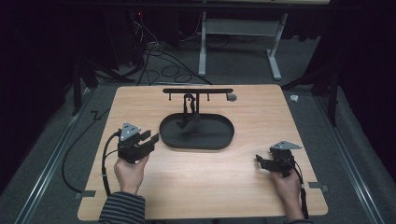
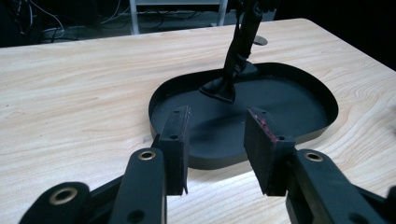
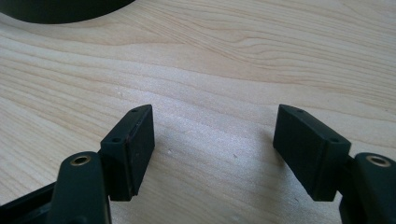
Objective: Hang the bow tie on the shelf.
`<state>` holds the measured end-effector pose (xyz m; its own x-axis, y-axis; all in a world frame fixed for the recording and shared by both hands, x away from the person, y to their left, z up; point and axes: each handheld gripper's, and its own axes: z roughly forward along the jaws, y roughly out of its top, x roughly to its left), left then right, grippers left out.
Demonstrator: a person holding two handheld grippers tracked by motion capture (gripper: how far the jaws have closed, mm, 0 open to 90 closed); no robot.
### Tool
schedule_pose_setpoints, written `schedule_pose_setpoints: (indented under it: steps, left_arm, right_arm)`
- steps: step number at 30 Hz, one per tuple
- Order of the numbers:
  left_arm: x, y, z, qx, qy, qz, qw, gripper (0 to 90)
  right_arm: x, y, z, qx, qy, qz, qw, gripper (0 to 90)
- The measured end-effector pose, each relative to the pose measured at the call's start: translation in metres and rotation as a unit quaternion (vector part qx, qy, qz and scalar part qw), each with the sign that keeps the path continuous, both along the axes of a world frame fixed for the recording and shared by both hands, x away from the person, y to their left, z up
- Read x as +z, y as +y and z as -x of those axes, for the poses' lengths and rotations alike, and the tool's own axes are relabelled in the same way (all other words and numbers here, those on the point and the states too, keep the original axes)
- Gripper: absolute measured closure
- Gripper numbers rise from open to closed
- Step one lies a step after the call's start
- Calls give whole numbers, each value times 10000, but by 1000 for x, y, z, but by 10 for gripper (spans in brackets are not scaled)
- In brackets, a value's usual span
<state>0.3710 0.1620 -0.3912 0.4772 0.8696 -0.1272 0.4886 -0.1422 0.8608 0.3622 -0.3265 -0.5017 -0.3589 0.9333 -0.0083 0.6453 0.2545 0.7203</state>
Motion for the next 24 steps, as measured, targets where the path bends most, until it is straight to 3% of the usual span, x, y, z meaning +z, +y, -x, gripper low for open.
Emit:
schedule_pose_setpoints:
  steps: [24]
  left_arm:
    - [-24, 13, 11, 88, 197, 3, 9998, 565]
  right_arm:
    - [0, 0, 0, 1, -2, 3, 10000, 307]
